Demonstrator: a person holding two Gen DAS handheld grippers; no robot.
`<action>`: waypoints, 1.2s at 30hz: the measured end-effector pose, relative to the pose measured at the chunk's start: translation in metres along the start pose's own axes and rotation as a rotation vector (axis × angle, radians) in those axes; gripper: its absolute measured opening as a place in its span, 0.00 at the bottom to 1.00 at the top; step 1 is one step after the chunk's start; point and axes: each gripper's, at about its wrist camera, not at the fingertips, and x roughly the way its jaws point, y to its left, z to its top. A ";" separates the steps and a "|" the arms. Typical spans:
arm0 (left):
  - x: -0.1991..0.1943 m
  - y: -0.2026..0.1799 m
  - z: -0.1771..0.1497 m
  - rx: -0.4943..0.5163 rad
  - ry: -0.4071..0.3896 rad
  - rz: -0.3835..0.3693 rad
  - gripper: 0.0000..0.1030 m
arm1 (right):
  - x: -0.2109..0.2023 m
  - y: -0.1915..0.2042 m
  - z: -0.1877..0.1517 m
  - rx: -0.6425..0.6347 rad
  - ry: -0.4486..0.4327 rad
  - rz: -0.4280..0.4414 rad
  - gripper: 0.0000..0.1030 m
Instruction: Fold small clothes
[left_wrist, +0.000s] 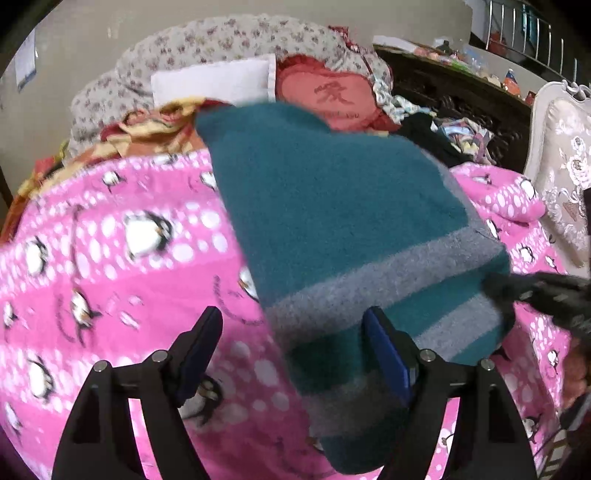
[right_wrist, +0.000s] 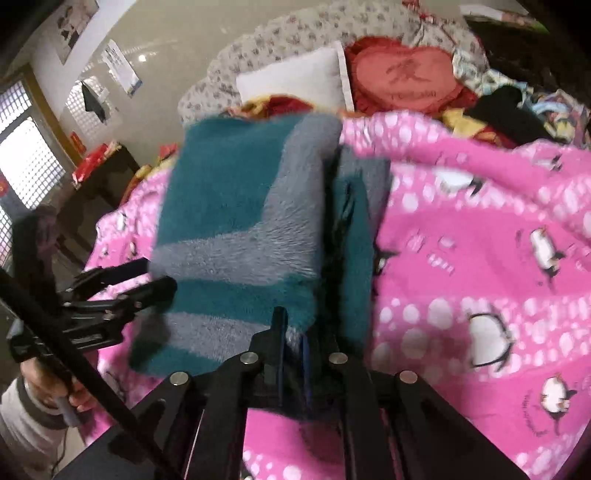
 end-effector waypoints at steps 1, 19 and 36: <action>-0.003 0.001 0.003 -0.002 -0.012 0.003 0.76 | -0.010 0.005 0.005 -0.011 -0.031 0.004 0.10; 0.024 0.013 0.045 -0.041 -0.089 0.095 0.93 | 0.073 0.023 0.065 -0.091 -0.014 -0.108 0.09; 0.003 0.020 0.015 -0.119 -0.076 0.053 0.93 | 0.043 0.047 0.006 -0.145 0.005 -0.210 0.48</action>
